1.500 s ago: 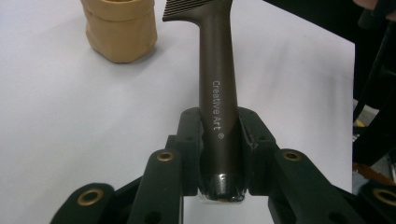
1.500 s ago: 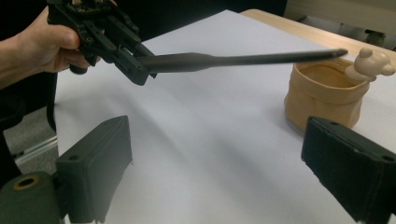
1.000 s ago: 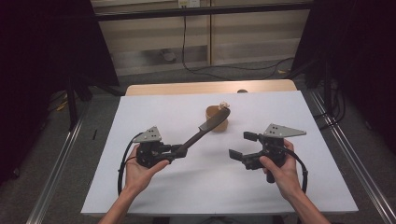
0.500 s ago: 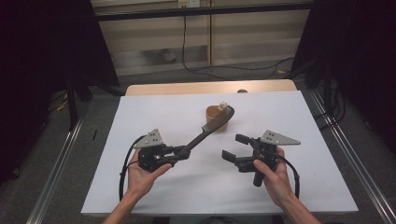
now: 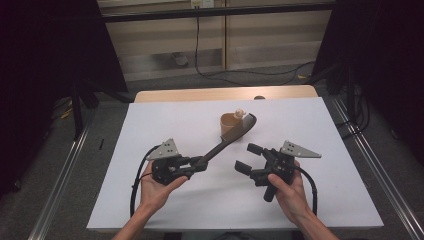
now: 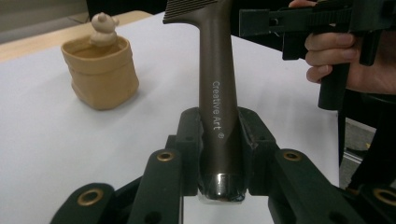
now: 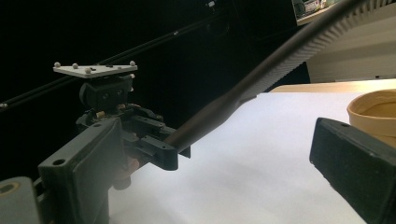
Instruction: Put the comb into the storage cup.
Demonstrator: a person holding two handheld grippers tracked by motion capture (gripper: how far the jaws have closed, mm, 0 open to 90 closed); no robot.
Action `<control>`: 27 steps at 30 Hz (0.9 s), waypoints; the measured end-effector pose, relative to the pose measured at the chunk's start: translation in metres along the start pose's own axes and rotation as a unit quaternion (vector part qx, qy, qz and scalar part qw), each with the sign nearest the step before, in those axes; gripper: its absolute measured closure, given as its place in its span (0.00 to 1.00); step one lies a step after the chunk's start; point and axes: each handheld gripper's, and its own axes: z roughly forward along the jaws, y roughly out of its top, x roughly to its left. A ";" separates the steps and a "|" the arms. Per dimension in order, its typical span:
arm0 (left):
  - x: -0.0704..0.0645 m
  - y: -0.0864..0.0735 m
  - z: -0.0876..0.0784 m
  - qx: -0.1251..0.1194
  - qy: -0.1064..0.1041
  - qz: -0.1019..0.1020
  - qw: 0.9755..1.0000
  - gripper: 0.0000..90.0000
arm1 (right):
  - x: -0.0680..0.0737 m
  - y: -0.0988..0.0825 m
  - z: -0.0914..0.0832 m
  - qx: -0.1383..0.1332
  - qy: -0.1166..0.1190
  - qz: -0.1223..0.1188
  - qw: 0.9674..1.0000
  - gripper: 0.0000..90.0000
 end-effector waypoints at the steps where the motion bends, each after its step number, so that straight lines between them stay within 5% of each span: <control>1: 0.000 0.001 0.000 0.000 0.001 0.002 1.000 0.81 | 0.000 0.000 0.001 0.002 0.000 0.000 1.000 0.03; 16: -0.007 0.005 0.000 -0.039 0.000 0.017 0.999 0.81 | 0.002 0.015 0.015 0.022 -0.014 0.001 1.000 0.02; 27: -0.010 0.000 0.010 -0.029 -0.002 0.023 0.999 0.81 | 0.003 0.006 0.032 0.010 0.004 0.048 0.999 0.27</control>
